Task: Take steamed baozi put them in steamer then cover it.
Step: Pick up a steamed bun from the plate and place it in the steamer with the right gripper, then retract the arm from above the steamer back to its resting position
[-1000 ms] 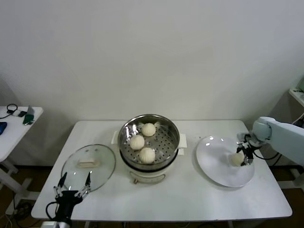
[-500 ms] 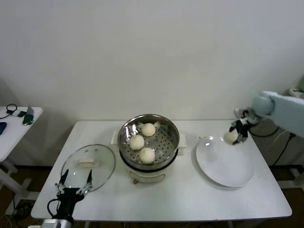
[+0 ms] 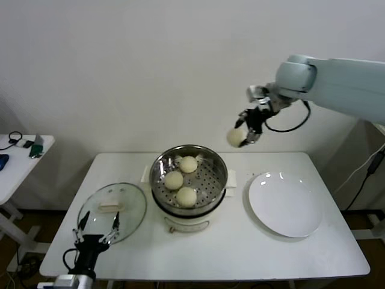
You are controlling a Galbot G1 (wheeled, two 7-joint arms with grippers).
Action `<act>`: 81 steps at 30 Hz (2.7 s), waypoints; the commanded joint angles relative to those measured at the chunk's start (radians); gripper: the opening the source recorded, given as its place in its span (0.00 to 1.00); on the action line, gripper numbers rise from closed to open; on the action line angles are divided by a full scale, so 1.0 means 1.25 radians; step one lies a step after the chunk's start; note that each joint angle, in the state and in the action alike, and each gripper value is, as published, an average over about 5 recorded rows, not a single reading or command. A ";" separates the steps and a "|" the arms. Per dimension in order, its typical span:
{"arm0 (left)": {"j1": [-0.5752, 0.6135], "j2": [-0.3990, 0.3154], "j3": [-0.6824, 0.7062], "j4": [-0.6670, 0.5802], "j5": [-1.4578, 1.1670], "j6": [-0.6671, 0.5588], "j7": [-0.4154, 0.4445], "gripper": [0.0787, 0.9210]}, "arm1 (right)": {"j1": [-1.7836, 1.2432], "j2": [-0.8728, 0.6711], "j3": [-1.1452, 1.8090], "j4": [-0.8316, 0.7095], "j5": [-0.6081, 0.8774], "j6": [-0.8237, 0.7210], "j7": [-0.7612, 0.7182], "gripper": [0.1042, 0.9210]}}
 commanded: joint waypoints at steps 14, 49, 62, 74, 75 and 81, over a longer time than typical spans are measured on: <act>-0.009 -0.001 -0.013 0.005 -0.020 0.002 0.002 0.88 | -0.228 0.214 -0.026 -0.050 -0.071 -0.071 0.113 0.69; -0.019 0.018 -0.012 -0.022 -0.027 0.038 0.005 0.88 | -0.301 -0.083 0.373 -0.032 0.206 -0.038 0.431 0.88; -0.085 0.055 -0.001 0.014 0.071 -0.008 -0.009 0.88 | -1.087 -0.412 1.157 0.127 0.018 0.099 0.705 0.88; -0.094 0.071 0.011 0.047 0.222 -0.064 -0.022 0.88 | -2.031 -0.174 1.928 0.296 -0.171 0.321 0.615 0.88; -0.094 0.072 0.012 0.049 0.240 -0.068 -0.023 0.88 | -2.060 -0.144 1.940 0.303 -0.179 0.338 0.613 0.88; -0.089 0.072 0.015 0.045 0.300 -0.074 -0.033 0.88 | -2.154 -0.005 1.941 0.295 -0.239 0.484 0.601 0.88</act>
